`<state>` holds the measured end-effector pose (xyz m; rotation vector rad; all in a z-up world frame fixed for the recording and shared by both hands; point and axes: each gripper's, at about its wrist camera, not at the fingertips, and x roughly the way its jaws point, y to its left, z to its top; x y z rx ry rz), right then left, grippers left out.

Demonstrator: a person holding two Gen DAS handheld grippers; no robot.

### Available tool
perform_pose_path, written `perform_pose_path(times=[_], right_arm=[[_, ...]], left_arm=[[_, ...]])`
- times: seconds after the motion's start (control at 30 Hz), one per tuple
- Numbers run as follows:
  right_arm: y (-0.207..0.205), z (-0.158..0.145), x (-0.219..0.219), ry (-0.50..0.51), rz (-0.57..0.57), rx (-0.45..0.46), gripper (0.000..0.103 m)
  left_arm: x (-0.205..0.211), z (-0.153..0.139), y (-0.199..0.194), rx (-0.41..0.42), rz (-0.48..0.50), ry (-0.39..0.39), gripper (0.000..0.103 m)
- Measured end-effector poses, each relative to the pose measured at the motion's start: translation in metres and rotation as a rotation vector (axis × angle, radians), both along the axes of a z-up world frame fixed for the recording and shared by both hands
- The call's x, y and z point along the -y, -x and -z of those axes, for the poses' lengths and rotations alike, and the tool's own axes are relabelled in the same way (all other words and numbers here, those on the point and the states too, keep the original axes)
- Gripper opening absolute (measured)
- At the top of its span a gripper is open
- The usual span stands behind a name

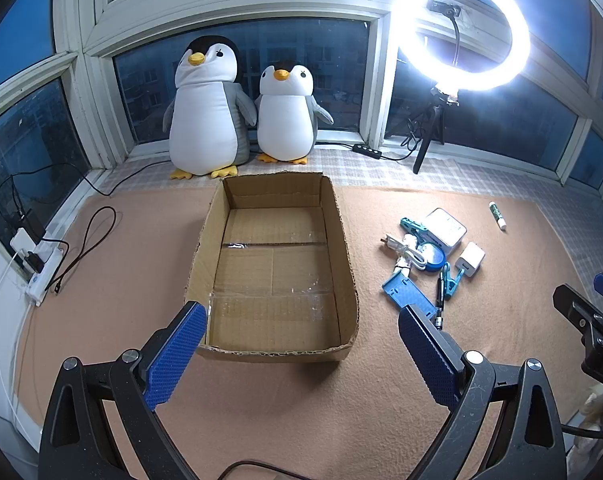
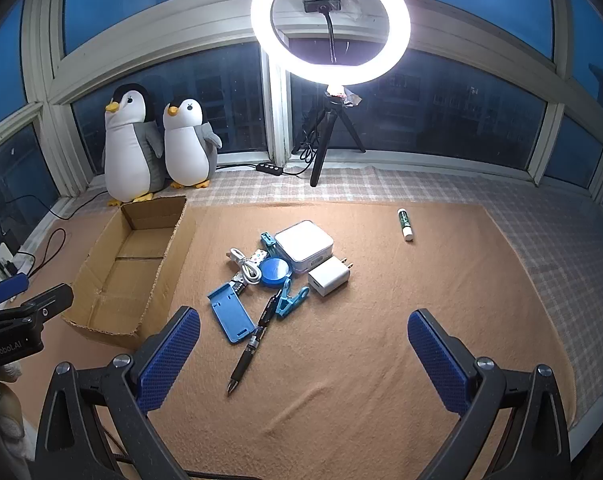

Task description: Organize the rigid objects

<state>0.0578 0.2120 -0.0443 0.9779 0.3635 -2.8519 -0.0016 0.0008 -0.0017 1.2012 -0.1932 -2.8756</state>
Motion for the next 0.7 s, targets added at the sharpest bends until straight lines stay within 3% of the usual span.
perform_pose_path(times=[0.7], right_arm=[[0.0005, 0.0014, -0.0009, 0.001, -0.001, 0.007, 0.103]], left_arm=[[-0.0005, 0.0009, 0.0001, -0.001, 0.002, 0.017, 0.099]])
